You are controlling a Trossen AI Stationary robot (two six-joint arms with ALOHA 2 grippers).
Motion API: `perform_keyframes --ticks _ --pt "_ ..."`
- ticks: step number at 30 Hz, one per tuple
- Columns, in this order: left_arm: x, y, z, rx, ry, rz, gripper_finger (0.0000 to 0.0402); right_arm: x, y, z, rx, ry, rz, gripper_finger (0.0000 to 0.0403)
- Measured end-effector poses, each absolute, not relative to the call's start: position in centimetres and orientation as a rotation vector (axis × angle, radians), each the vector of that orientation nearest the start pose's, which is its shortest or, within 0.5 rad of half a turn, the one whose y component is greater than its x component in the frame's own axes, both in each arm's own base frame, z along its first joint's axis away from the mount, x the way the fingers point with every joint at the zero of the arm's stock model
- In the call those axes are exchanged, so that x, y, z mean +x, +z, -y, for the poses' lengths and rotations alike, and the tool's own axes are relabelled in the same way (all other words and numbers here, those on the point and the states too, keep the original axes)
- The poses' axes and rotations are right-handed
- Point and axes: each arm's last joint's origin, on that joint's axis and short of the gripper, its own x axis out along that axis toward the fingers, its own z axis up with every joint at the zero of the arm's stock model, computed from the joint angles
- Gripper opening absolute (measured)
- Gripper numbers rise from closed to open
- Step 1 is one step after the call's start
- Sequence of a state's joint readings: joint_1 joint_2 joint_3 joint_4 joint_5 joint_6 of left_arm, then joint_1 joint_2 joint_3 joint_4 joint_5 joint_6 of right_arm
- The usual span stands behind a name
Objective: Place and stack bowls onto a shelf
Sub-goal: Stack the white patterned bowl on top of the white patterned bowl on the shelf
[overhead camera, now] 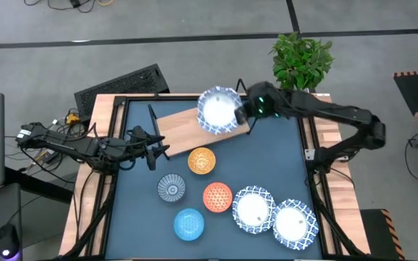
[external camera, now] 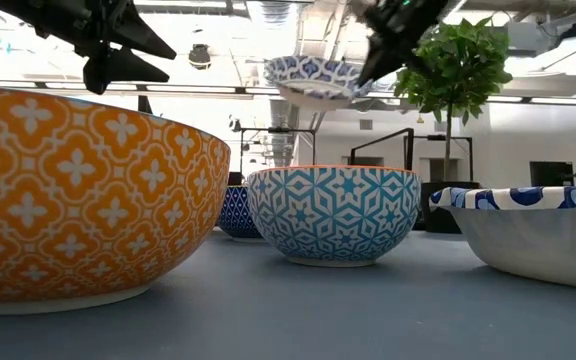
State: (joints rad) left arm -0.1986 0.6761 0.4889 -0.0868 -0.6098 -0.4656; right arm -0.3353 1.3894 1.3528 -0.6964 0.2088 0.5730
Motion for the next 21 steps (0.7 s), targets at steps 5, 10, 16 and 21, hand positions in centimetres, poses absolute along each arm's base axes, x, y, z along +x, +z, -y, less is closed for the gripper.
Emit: perform_keyframes --ticks 5,10,16,21 --pt "15.4 25.7 1.4 -0.349 0.458 -0.153 0.0213 30.1 34.3 13.2 0.543 -0.746 -0.643 0.0022" --pt "15.4 25.6 1.4 -0.346 0.46 -0.163 0.0213 31.8 31.9 15.7 0.534 -0.785 -0.792 0.0022" --pt "15.3 25.4 1.4 -0.343 0.467 -0.185 0.0213 32.1 29.5 17.8 0.552 -0.835 -0.89 0.0022" --pt "15.3 25.4 1.4 -0.345 0.467 -0.185 0.0213 31.7 29.2 19.0 0.589 -0.852 -0.886 0.0026"
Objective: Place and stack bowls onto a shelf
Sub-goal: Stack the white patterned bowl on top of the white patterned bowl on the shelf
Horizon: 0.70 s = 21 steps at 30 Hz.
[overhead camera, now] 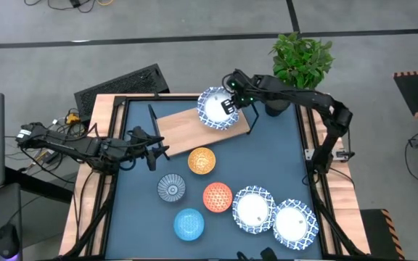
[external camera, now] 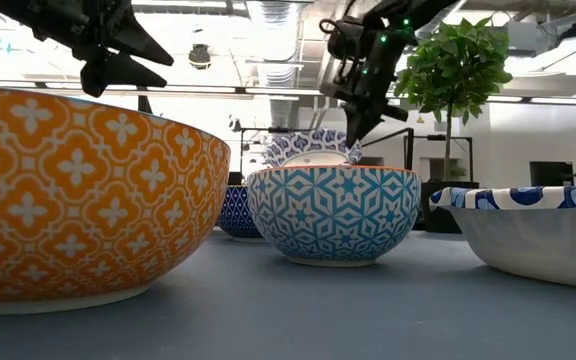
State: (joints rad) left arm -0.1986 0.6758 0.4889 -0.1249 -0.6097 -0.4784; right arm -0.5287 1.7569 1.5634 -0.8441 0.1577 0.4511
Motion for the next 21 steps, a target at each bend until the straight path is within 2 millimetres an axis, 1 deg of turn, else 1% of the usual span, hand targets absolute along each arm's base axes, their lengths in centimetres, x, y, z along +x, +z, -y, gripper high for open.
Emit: perform_keyframes --ticks 6,12,18,21 --pt "15.33 25.4 1.39 -0.346 0.467 -0.185 0.0213 31.34 29.26 19.54 0.59 -0.863 -0.885 0.0083" --pt "15.33 25.4 1.39 -0.346 0.467 -0.184 0.0213 31.33 29.26 19.58 0.568 -0.852 -0.893 0.0129" --pt "15.33 25.41 1.39 -0.351 0.467 -0.183 0.0213 31.26 29.26 19.69 0.559 -0.852 -0.896 0.0183" --pt "15.33 25.41 1.39 -0.352 0.467 -0.182 0.0213 31.21 29.37 19.63 0.566 -0.853 -0.891 0.0199"
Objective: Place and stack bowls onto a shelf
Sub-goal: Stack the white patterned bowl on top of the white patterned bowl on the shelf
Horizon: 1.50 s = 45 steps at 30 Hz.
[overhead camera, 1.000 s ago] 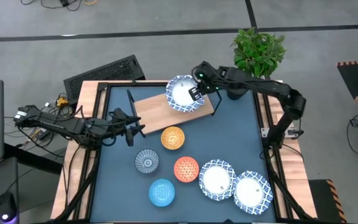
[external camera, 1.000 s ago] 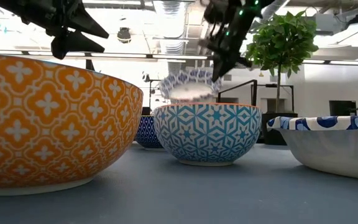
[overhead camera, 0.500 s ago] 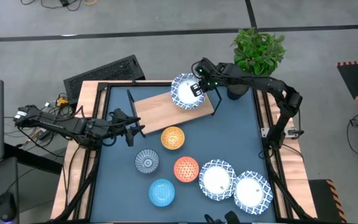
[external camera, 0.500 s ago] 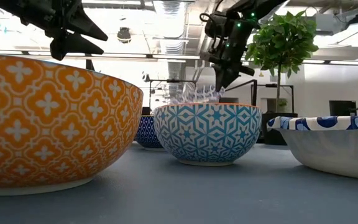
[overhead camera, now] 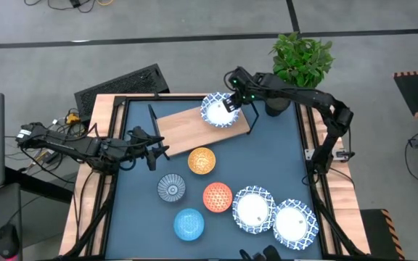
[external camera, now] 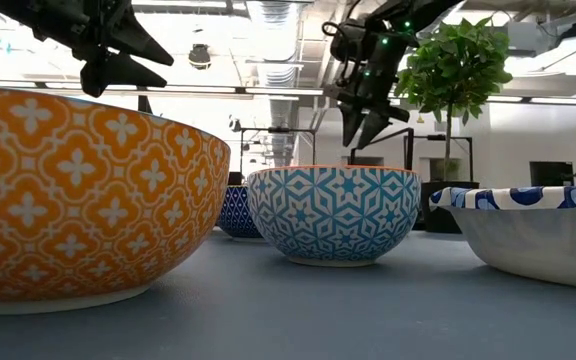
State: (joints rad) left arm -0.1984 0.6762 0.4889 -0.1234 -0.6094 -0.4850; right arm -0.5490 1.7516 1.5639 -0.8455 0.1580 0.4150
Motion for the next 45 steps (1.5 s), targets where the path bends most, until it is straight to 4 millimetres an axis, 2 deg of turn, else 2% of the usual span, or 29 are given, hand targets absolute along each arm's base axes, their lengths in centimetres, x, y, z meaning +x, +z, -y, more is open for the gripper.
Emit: perform_keyframes --ticks 2,5,9,13,18,21,24,28,32,35,42,45 --pt "15.3 25.4 1.4 -0.355 0.467 -0.181 0.0213 31.2 29.8 19.0 0.558 -0.813 -0.894 0.0202" --pt "15.3 25.4 1.4 -0.366 0.468 -0.179 0.0213 30.7 31.0 16.9 0.54 -0.692 -0.946 0.0198" --pt "15.3 25.4 1.4 -0.369 0.465 -0.181 0.0213 28.8 32.8 12.6 0.515 -0.636 -1.084 0.0189" --pt "15.3 25.4 1.4 -0.369 0.459 -0.183 0.0213 26.9 33.9 7.3 0.467 -0.627 -1.147 0.0185" --pt "15.3 25.4 1.4 -0.369 0.459 -0.183 0.0213 25.0 32.1 0.5 0.462 -0.545 -1.109 0.0185" --pt "15.3 25.4 1.4 -0.37 0.459 -0.183 0.0213 23.9 29.7 -2.9 0.484 -0.477 -1.081 0.0185" --pt "15.3 25.4 1.4 -0.37 0.459 -0.183 0.0213 23.3 27.1 -5.4 0.489 -0.415 -1.079 0.0185" --pt "15.3 25.4 1.4 -0.362 0.459 -0.183 0.0213 22.5 23.8 -7.4 0.429 -0.373 -1.151 0.0185" --pt "15.3 25.4 1.4 -0.362 0.461 -0.183 0.0213 22.3 21.3 -8.3 0.39 -0.377 -1.249 0.0188" --pt "15.3 25.4 1.4 -0.361 0.464 -0.183 0.0213 22.8 20.2 -8.6 0.402 -0.362 -1.292 0.0193" --pt "15.3 25.4 1.4 -0.343 0.466 -0.189 0.0213 25.1 18.6 -9.7 0.382 -0.199 -1.263 0.0196" --pt "15.3 25.2 1.4 -0.339 0.47 -0.201 0.0213 25.4 17.9 -9.7 0.359 -0.187 -1.278 0.0195"
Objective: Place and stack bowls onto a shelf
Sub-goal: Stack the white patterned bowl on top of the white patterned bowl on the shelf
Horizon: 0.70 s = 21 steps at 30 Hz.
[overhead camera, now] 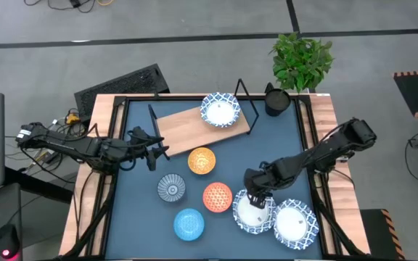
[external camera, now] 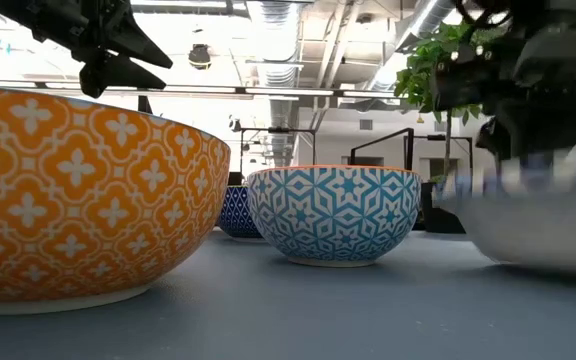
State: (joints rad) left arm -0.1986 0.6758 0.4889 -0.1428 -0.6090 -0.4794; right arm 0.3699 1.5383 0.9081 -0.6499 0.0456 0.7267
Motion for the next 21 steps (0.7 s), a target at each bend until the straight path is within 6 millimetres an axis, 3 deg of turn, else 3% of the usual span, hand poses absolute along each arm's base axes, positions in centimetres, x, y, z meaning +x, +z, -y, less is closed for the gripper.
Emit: perform_keyframes --ticks 7,14,21 --pt "15.3 25.2 1.4 -0.336 0.472 -0.209 0.0213 25.9 16.5 -9.3 0.323 -0.206 -1.333 0.0194" --pt "15.2 25.2 1.4 -0.337 0.472 -0.208 0.0213 25.9 17.5 -9.0 0.278 -0.154 -1.298 0.0193" --pt "15.3 25.2 1.4 -0.337 0.473 -0.209 0.0213 26.0 16.9 -8.6 0.249 -0.163 -1.328 0.0177"
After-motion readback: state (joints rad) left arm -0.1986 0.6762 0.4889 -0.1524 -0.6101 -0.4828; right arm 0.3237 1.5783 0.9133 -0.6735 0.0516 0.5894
